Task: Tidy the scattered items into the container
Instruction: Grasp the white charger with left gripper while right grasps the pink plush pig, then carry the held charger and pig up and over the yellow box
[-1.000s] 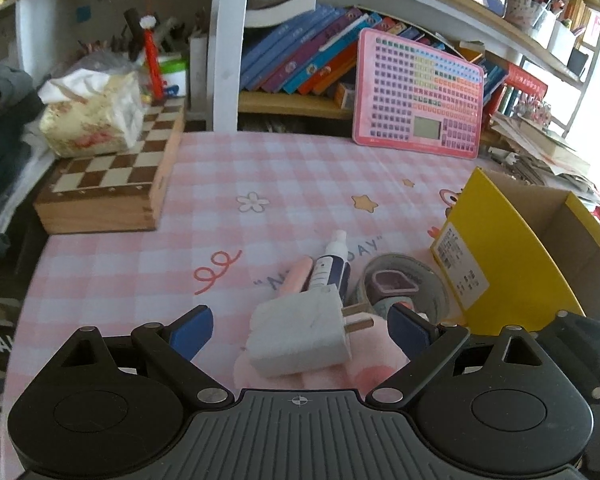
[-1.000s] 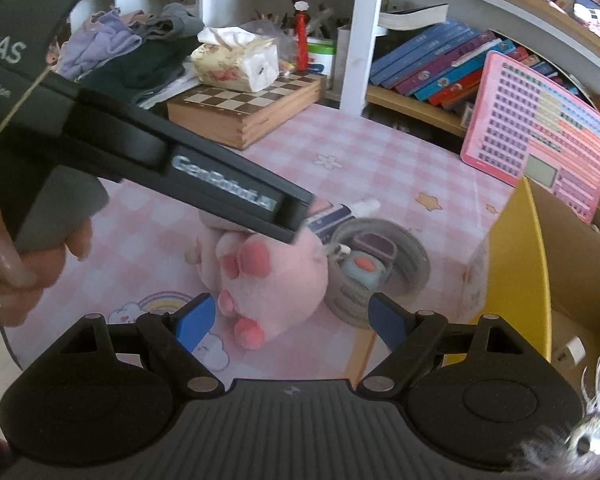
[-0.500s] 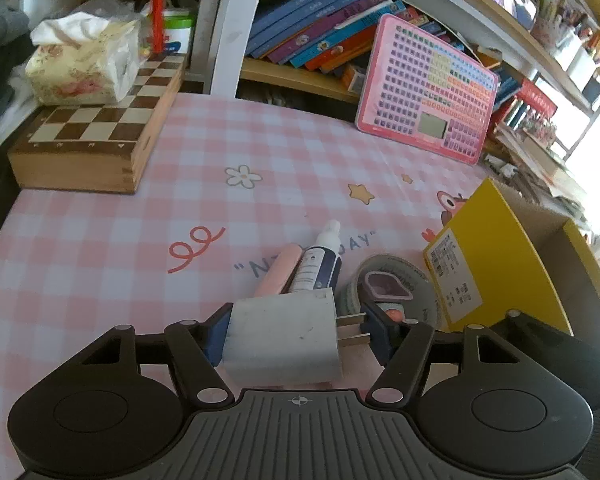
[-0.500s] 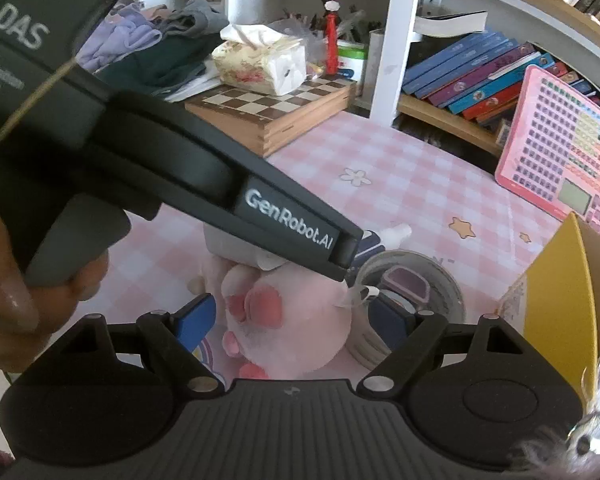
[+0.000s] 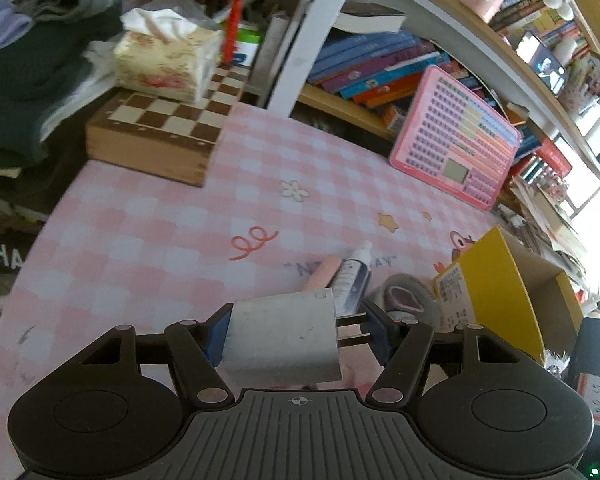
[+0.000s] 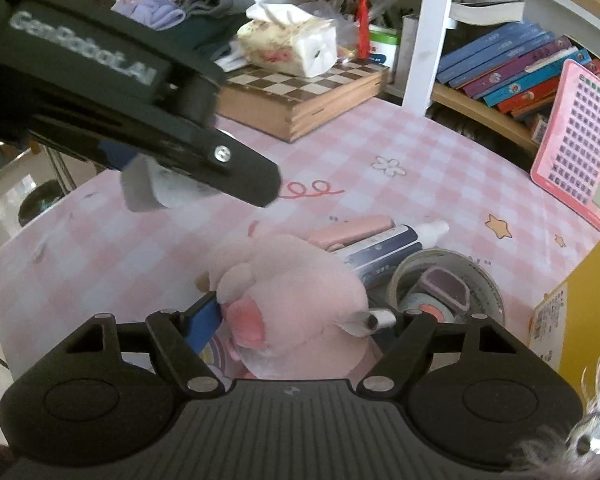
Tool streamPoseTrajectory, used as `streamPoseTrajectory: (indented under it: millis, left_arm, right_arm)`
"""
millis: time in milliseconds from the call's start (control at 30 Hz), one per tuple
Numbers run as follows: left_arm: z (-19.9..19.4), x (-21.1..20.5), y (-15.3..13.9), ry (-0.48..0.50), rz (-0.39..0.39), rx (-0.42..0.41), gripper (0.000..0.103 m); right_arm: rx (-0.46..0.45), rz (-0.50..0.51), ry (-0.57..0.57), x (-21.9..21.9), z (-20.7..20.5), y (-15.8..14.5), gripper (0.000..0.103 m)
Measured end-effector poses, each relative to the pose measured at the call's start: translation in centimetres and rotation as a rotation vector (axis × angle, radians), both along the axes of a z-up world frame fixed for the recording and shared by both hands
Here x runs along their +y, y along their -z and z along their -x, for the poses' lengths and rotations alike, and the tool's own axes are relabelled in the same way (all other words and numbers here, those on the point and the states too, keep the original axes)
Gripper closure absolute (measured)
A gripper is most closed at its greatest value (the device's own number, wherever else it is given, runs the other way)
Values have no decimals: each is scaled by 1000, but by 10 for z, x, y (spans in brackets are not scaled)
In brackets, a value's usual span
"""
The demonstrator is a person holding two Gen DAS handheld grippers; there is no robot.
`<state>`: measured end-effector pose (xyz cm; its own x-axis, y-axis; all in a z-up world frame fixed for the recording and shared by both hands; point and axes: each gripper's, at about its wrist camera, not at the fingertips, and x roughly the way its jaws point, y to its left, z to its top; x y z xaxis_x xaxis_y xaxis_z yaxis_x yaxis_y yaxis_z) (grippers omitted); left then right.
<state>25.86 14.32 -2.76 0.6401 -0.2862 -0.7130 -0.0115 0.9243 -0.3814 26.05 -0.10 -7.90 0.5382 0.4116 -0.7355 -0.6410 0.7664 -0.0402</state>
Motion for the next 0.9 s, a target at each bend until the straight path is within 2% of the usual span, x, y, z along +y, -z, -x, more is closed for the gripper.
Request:
streamPoseTrajectory:
  millis: [233,400,900]
  left_arm:
    - [6,5,0,-13,4,2,36]
    - [11,6,-7,-6,1,-22,36]
    - [46,2,-17,68,24,-54,36]
  right_arm:
    - [9,3,-3,-2,2,0,43]
    - [43,-35,48,-16,5,-9,44]
    - [23,-63,148,-36,56,-35,44]
